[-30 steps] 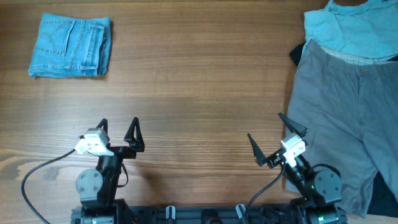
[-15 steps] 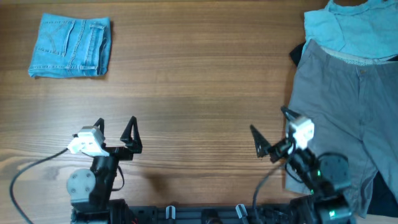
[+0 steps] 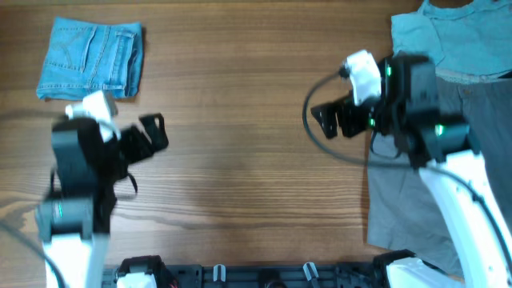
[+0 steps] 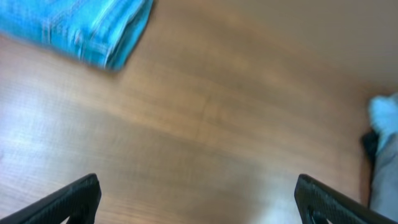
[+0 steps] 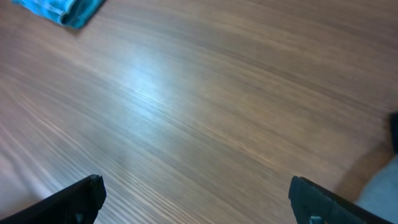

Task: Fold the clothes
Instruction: 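Reach the right gripper to the grey shorts on the right pile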

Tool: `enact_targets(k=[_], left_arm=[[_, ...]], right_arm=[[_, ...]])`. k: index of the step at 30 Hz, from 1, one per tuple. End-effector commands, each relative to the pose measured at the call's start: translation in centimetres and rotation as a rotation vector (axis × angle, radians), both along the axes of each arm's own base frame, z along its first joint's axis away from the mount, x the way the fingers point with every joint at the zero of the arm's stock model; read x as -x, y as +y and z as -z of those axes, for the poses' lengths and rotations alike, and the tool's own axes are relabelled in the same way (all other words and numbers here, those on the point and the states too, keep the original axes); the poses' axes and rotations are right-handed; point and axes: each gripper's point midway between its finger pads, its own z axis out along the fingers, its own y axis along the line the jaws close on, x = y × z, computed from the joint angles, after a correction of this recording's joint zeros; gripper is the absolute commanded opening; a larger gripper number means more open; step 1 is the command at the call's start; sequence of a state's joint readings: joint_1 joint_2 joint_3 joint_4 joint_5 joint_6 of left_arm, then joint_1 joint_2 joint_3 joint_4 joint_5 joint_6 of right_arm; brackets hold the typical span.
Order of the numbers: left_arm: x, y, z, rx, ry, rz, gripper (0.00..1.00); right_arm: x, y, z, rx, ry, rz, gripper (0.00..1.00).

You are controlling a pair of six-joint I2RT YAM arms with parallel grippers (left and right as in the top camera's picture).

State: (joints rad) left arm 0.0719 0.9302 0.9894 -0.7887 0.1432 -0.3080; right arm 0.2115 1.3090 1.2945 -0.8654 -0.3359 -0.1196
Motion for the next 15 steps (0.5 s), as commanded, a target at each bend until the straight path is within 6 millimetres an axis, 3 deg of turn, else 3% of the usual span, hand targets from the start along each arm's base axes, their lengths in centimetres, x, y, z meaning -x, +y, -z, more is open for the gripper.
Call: enact_targets(k=[1,4,8,10,13,15], left_arm=[[-2.3,0.2,0.6,-0.011,0.176,0.014,1.0],[-3.2,-0.1,1.6,-0.014,0.258,0.052,1.0],[-4.0,-1.1,2.7,0.039,0.293,0.094,1.0],[-4.4,-1.1,2.9,0.039,0.293,0.094,1.0],[-4.2,-1.1,3.1,0.043,0.305,0.096,1.0],[-4.0,-1.2,3.2,0.045,0.316,0.097,1.0]], right_arm=[[-0.6,1.3,-0.1,-0.092,0.129,0.042,1.0],[-2.6,-0.5,0.9,-0.069,0.144,0.215,1.0],[-6.1,-7.4,1.6,0.018,0.086,0.602,1.0],[-7.3,-10.5,2.2,0.073,0.06,0.704,1.0],[-8.5,-15.8,4.9,0.122,0.104,0.879,0.96],[-8.9,-18.0,6.8,0.126,0.149,0.936,0.89]])
